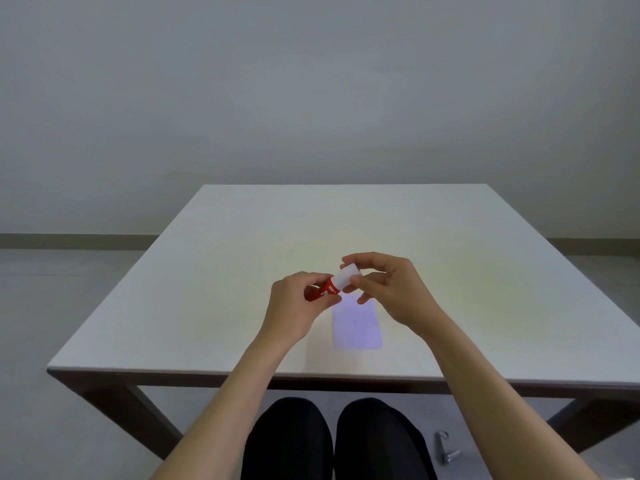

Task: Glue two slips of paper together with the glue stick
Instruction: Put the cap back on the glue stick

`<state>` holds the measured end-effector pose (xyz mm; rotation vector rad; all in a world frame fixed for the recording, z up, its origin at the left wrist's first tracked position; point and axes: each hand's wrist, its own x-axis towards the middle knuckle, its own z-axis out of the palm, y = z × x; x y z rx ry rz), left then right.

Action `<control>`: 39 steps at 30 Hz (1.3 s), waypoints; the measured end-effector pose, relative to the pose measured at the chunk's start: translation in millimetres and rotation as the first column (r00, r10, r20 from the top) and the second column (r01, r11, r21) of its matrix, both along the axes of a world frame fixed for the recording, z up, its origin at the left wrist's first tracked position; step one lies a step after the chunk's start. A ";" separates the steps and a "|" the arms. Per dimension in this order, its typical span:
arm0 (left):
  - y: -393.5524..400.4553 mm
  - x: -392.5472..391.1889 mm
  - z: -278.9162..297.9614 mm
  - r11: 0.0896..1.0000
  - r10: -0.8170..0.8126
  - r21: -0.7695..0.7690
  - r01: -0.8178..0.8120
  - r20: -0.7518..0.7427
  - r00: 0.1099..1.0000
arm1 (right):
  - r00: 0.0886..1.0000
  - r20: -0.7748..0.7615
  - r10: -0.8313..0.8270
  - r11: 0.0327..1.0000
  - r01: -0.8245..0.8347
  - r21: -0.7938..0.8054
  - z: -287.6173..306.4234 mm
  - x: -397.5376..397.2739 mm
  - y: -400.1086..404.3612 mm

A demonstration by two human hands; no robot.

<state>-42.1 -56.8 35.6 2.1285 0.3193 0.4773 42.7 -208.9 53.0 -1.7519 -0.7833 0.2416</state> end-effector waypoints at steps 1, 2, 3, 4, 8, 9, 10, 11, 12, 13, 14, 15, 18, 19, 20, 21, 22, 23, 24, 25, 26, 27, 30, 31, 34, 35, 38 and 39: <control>-1.0 -0.5 -0.1 0.999 -0.024 0.039 0.024 0.000 1.000 | 0.999 0.048 0.007 0.999 -0.005 -0.041 -0.3 0.1 -0.6; -2.3 -1.0 -0.3 0.997 -0.045 0.069 0.044 0.000 0.999 | 0.995 0.094 0.008 0.997 0.000 -0.083 -0.9 0.7 -0.8; -3.8 -1.3 -0.9 0.994 -0.061 0.090 0.061 0.000 0.998 | 0.991 0.134 -0.003 0.991 0.021 -0.132 -0.4 0.6 -1.0; -5.3 -1.6 -2.1 0.992 -0.075 0.106 0.075 0.001 0.997 | 0.984 0.180 -0.020 0.979 0.055 -0.196 0.9 0.1 -0.8; -12.8 -3.0 -8.5 0.979 -0.111 0.170 0.111 -0.011 0.994 | 0.890 0.443 -0.106 0.781 0.350 -0.517 -2.2 2.0 1.9; -13.7 -3.2 -9.0 0.979 -0.111 0.174 0.111 -0.010 0.994 | 0.886 0.453 -0.100 0.772 0.357 -0.527 -1.9 2.1 0.1; -13.3 -3.1 -8.5 0.980 -0.104 0.170 0.104 -0.006 0.995 | 0.919 0.386 -0.077 0.822 0.278 -0.497 0.1 2.0 -3.7; -11.9 -3.0 -7.6 0.982 -0.095 0.165 0.094 -0.004 0.996 | 0.959 0.282 -0.033 0.892 0.155 -0.425 1.6 2.8 -8.7; -9.9 -2.3 -6.6 0.983 -0.086 0.163 0.085 -0.004 0.996 | 0.981 0.193 0.037 0.935 0.034 -0.352 3.4 3.0 -12.2; -7.8 -1.8 -5.8 0.983 -0.082 0.165 0.082 -0.006 0.997 | 0.985 0.154 0.080 0.959 -0.034 -0.282 3.3 3.1 -14.2; -6.7 -1.6 -5.0 0.982 -0.086 0.170 0.086 -0.007 0.996 | 0.983 0.175 0.062 0.963 -0.012 -0.270 1.4 3.0 -14.2; -6.8 -1.9 -4.8 0.980 -0.094 0.177 0.094 -0.008 0.996 | 0.975 0.221 0.024 0.954 0.043 -0.296 -0.5 3.4 -12.3; -9.8 -2.9 -8.0 0.979 -0.107 0.176 0.107 -0.008 0.994 | 0.930 0.358 -0.077 0.884 0.230 -0.407 -1.7 3.5 -7.2; -9.8 -3.0 -8.9 0.981 -0.106 0.165 0.105 -0.003 0.994 | 0.949 0.309 -0.059 0.908 0.180 -0.378 -1.4 3.8 -8.8; -8.9 -2.8 -9.4 0.983 -0.104 0.154 0.102 0.004 0.995 | 0.971 0.237 -0.007 0.938 0.089 -0.336 -0.2 3.5 -10.9; -7.7 -2.4 -9.4 0.984 -0.105 0.148 0.103 0.008 0.994 | 0.983 0.177 0.044 0.954 0.011 -0.299 1.2 2.4 -12.2; -6.5 -1.6 -9.1 0.982 -0.113 0.151 0.111 0.004 0.994 | 0.985 0.165 0.056 0.955 -0.005 -0.297 1.3 0.4 -12.3; -6.3 -1.4 -8.5 0.978 -0.127 0.164 0.126 -0.007 0.992 | 0.979 0.200 0.032 0.937 0.040 -0.348 0.4 -1.2 -10.9; -7.1 -1.1 -7.9 0.973 -0.143 0.180 0.145 -0.024 0.989 | 0.964 0.264 -0.024 0.896 0.138 -0.423 -1.9 -1.1 -8.3; -8.3 -0.8 -7.8 0.967 -0.156 0.198 0.160 -0.039 0.987 | 0.945 0.317 -0.084 0.831 0.242 -0.500 -2.6 -2.3 -5.2; -9.0 0.1 -7.1 0.963 -0.159 0.212 0.165 -0.045 0.986 | 0.934 0.330 -0.140 0.783 0.309 -0.540 -3.4 -3.8 -4.3; -7.7 2.3 -5.4 0.966 -0.144 0.212 0.149 -0.038 0.989 | 0.935 0.302 -0.188 0.777 0.329 -0.537 -4.4 -5.2 -4.7; 10.0 17.4 4.4 0.997 0.018 0.078 -0.022 0.063 0.998 | 0.969 0.123 -0.215 0.883 0.246 -0.400 -6.5 -14.2 -12.9; 18.2 24.2 8.1 0.996 0.079 0.041 -0.083 0.088 0.993 | 0.977 0.089 -0.195 0.904 0.215 -0.369 -8.9 -18.3 -16.6; 39.1 45.2 11.2 0.984 0.177 -0.004 -0.177 0.068 0.982 | 0.992 0.065 -0.104 0.926 0.120 -0.357 -23.4 -31.1 -27.3; 43.4 51.6 8.6 0.984 0.181 -0.009 -0.180 0.038 0.983 | 0.996 0.040 -0.079 0.929 0.089 -0.359 -28.5 -35.4 -30.2; 49.7 65.2 -3.4 0.982 0.181 -0.046 -0.183 -0.031 0.983 | 0.997 -0.070 -0.044 0.943 0.018 -0.332 -39.1 -47.3 -36.5; 50.4 67.1 -7.2 0.980 0.185 -0.062 -0.187 -0.037 0.982 | 0.995 -0.086 -0.041 0.946 0.011 -0.323 -40.7 -50.0 -38.4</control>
